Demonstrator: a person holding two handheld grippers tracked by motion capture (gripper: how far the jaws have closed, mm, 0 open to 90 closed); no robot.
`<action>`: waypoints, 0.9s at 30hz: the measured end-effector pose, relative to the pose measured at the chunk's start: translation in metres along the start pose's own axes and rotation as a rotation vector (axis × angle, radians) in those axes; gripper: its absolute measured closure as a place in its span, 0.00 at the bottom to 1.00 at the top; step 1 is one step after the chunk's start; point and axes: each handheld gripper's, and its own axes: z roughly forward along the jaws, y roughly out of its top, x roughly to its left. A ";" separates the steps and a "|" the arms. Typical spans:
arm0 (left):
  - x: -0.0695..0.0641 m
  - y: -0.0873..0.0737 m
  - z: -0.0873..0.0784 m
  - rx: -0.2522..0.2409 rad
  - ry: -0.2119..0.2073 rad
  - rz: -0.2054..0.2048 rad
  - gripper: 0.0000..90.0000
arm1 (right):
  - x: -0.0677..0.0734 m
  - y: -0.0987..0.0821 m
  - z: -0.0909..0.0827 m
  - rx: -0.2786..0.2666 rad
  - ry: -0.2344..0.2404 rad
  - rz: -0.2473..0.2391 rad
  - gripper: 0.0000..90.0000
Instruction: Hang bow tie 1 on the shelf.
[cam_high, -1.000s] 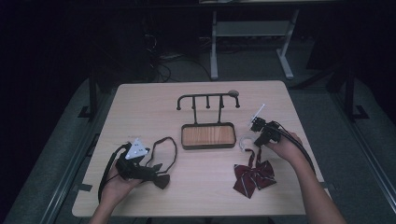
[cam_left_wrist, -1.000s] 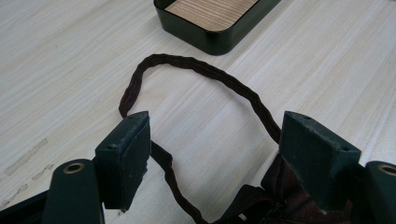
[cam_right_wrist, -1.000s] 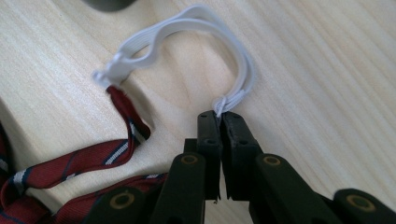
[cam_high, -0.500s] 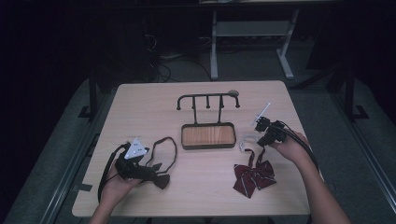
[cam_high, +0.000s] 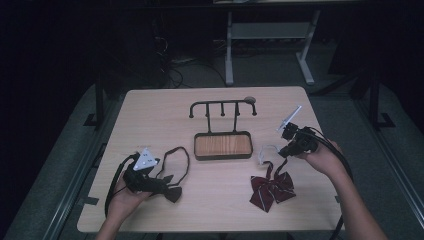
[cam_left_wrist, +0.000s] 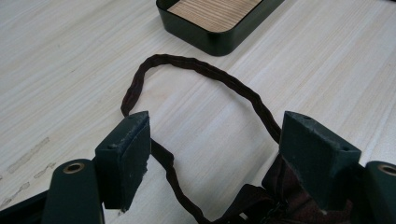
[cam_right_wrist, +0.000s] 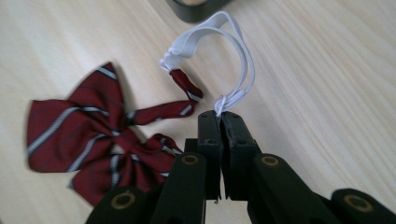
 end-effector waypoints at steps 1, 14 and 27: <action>0.000 0.000 0.000 0.001 0.000 0.000 0.28 | 0.000 0.000 0.000 0.000 0.000 0.000 0.96; 0.000 0.000 0.000 -0.001 -0.003 -0.001 0.28 | 0.014 0.006 -0.025 -0.017 0.006 -0.051 0.96; 0.000 0.000 0.001 -0.003 -0.007 -0.005 0.28 | 0.024 0.017 -0.042 -0.034 0.011 -0.087 0.96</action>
